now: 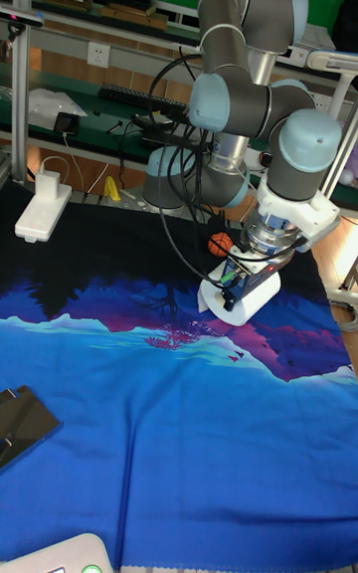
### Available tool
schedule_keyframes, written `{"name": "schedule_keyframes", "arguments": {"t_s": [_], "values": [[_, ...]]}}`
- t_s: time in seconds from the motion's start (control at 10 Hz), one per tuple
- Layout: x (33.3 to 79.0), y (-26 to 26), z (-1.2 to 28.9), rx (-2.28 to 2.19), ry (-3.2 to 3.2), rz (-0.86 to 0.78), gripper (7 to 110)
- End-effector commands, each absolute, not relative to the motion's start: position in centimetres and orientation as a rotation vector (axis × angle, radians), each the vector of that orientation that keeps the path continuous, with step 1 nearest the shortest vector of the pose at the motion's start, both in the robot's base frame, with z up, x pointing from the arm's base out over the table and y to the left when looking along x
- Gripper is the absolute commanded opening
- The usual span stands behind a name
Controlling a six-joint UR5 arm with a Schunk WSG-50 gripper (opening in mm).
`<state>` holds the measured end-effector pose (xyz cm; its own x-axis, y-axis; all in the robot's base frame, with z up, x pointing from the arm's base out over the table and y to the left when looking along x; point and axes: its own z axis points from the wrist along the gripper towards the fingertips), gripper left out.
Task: Put the toilet paper on its holder
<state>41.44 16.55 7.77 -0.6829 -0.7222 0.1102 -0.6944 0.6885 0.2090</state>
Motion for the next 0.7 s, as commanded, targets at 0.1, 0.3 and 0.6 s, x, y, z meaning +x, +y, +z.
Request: {"name": "schedule_keyframes", "arguments": {"t_s": [0.1,0.3,0.6], "values": [[44.0,10.6,9.3,1.106,-2.745,-0.148,7],[46.7,8.4,9.1,1.058,-2.837,-0.113,7],[49.7,5.1,7.6,1.107,-2.852,-0.006,7]]}}
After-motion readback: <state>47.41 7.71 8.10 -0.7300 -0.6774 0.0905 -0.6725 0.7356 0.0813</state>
